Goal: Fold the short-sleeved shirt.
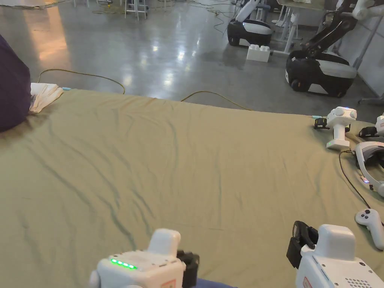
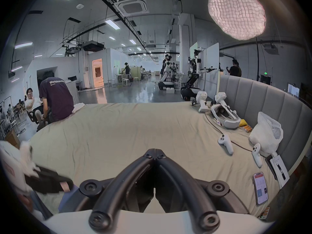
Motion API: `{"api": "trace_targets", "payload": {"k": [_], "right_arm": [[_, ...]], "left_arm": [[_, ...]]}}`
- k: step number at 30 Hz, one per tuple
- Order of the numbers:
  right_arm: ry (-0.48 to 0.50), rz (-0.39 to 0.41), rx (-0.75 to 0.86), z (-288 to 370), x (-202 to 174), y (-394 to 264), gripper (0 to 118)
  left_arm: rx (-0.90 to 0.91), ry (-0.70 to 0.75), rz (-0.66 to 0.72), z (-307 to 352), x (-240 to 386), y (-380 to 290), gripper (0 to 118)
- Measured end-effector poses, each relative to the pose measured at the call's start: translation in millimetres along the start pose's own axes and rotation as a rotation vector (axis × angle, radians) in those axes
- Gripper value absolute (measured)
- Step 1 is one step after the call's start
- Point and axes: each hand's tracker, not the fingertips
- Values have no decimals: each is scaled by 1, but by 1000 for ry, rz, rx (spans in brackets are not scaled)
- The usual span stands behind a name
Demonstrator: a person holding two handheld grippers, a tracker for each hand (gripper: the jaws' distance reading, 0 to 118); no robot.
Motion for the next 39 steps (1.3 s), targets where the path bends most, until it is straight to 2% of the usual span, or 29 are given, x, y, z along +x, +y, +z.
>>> {"api": "trace_targets", "payload": {"k": [7, 13, 18, 22, 25, 33, 37, 39], "right_arm": [[-21, 20, 152, 2, -29, 23, 0], [-48, 16, 255, 2, -41, 39, 0], [-71, 16, 284, 5, -41, 45, 0], [-64, 35, 243, 14, -42, 35, 0], [13, 48, 125, 19, -53, 8, 0], [197, 149, -213, 23, -112, -101, 0], [185, 200, -280, 12, -129, -141, 0], [132, 216, -307, 4, -131, -157, 0]], "left_arm": [[436, 277, -157, 51, -6, 42, 11], [602, 451, -209, 67, -13, 55, 11], [631, 491, -169, 75, -28, 53, 11], [597, 503, -162, 81, -41, 46, 11], [542, 509, -141, 84, -56, 37, 11], [388, 491, -22, 93, -98, -8, 11], [323, 468, 33, 93, -110, -30, 11], [287, 431, 65, 93, -116, -40, 11]]}}
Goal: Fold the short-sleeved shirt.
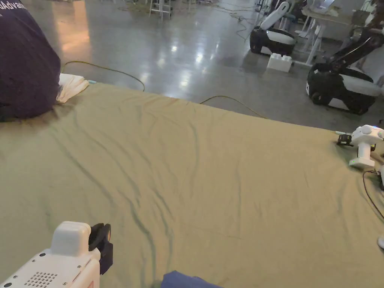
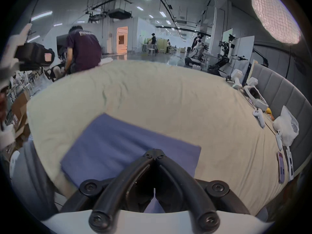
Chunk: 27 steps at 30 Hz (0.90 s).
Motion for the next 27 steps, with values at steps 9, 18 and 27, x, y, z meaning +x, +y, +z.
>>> {"api": "trace_targets", "payload": {"k": [9, 18, 27], "right_arm": [[-93, -49, -45, -10, 22, -23, 0], [-61, -64, -73, -12, 26, -24, 0], [-44, -91, -83, -11, 30, -24, 0]], "left_arm": [[-335, -309, 116, -25, -15, -35, 26], [-649, -595, 362, -84, -25, -59, 67], [-868, -815, 394, -135, 12, -93, 71]]}}
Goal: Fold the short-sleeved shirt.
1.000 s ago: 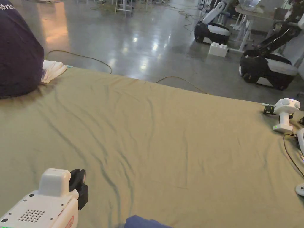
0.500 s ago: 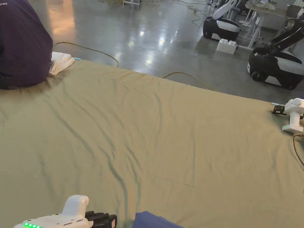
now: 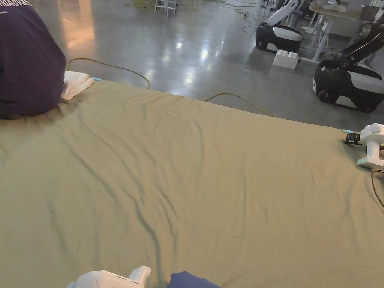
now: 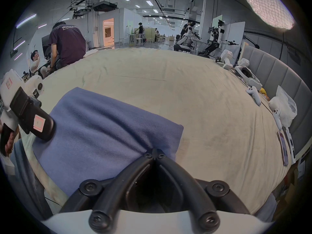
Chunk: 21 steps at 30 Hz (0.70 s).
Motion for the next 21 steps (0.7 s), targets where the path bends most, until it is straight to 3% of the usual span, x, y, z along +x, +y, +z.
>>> {"api": "trace_targets", "payload": {"k": [7, 9, 11, 21], "right_arm": [[5, -14, -3, -1, 2, 0, 0], [6, -20, -2, 0, 3, 0, 0], [6, -20, 0, -1, 3, -1, 0], [-7, 0, 76, 7, 10, 18, 0]], "left_arm": [[33, -98, 60, -20, -5, 10, 68], [42, -108, 77, -21, -7, 9, 60], [53, -108, 83, -20, -8, 7, 34], [144, -145, 83, 3, 2, -3, 23]]}}
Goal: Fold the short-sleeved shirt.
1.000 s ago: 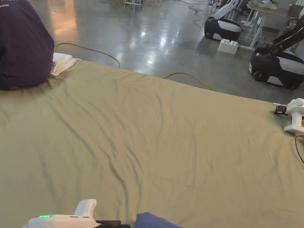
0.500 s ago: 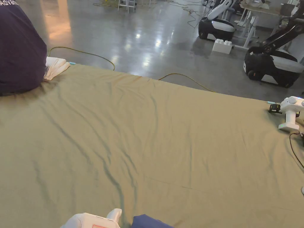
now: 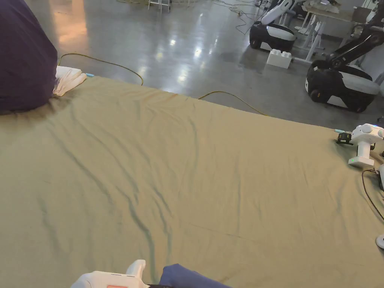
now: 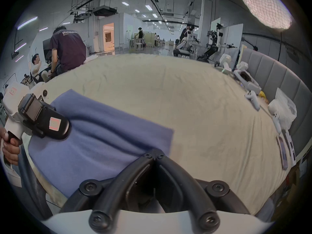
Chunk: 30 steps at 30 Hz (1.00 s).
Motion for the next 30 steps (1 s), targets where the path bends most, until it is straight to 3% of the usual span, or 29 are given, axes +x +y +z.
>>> {"api": "trace_targets", "payload": {"k": [10, 16, 24, 30], "right_arm": [[-68, -27, 201, 8, 43, 106, 0], [-101, -12, 293, 15, 67, 156, 0], [-157, -35, 331, 22, 97, 181, 0], [-168, -41, 312, 21, 104, 173, 0]], "left_arm": [[134, 128, -46, 141, 21, 64, 23], [224, 313, -83, 251, 37, 96, 23], [316, 554, -24, 364, 34, 118, 23], [335, 777, 79, 383, 20, 122, 23]]}}
